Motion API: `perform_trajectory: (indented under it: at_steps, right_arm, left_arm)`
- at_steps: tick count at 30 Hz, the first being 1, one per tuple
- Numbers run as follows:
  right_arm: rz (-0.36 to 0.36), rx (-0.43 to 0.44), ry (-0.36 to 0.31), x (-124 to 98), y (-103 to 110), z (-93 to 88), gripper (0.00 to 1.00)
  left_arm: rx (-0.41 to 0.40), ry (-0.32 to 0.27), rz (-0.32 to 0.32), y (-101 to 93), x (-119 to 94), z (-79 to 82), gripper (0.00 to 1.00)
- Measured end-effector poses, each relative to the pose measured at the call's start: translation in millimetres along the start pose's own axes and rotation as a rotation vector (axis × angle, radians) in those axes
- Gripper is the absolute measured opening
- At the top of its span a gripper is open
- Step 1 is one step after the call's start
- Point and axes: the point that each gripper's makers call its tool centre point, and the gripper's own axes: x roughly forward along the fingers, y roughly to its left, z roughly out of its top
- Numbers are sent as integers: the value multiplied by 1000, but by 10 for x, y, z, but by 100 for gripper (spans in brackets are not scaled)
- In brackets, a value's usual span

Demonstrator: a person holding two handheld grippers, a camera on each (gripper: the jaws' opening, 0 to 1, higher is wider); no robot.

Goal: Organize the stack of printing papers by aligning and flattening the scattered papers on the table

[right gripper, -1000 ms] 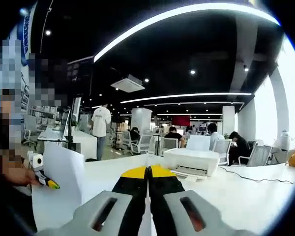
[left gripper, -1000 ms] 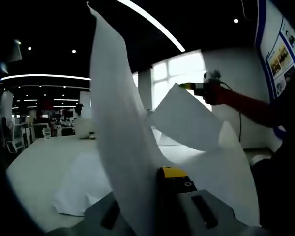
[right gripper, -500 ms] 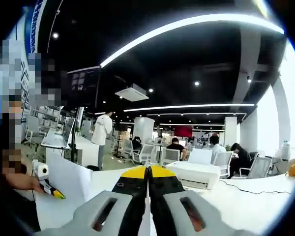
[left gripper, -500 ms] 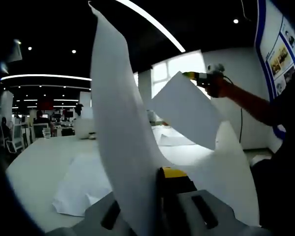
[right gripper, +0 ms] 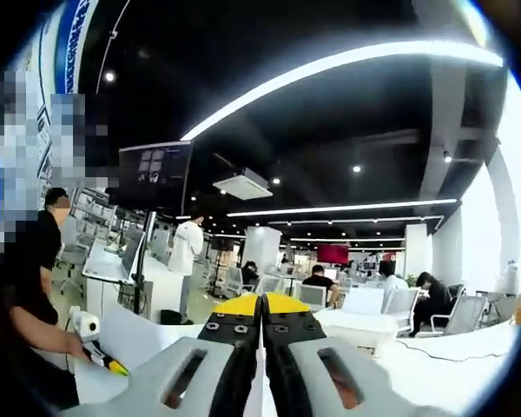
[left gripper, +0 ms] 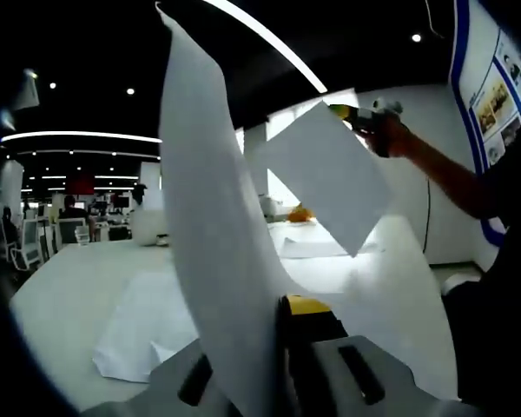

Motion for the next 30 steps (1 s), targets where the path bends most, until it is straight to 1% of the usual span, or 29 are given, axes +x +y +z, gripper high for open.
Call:
perform_trajectory:
  at_steps: [4,7,12,17,20,23,26,30]
  right_arm:
    - [24,-10,-28,20,116,140,0]
    - [49,-14,-43,38,221,213,0]
    - [84,-11,-65,51,382,280,0]
    - [95,-3,-89,65,431,336,0]
    - [111,20,-101,68,484,365,0]
    - [117,9,-103,50,532,395,0]
    - [131,21,-115,32,569,434,0]
    - [158,25,-127,51,700,487,0]
  left_arm:
    - [-1,-1,2,4,1,3,7]
    - [-2,-1,1,5,1,4,7]
    - [-4,-3,0,9,-1,5,7]
    - [-8,-4,-5,8,-5,3,7]
    - [-9,-5,-6,6,-3,3,7]
    - [-8,-6,-9,-2,-3,4,7]
    - [-8,-8,-12,-3,-4,4,7]
    - [-9,-4,-19,-6,0,-4,7]
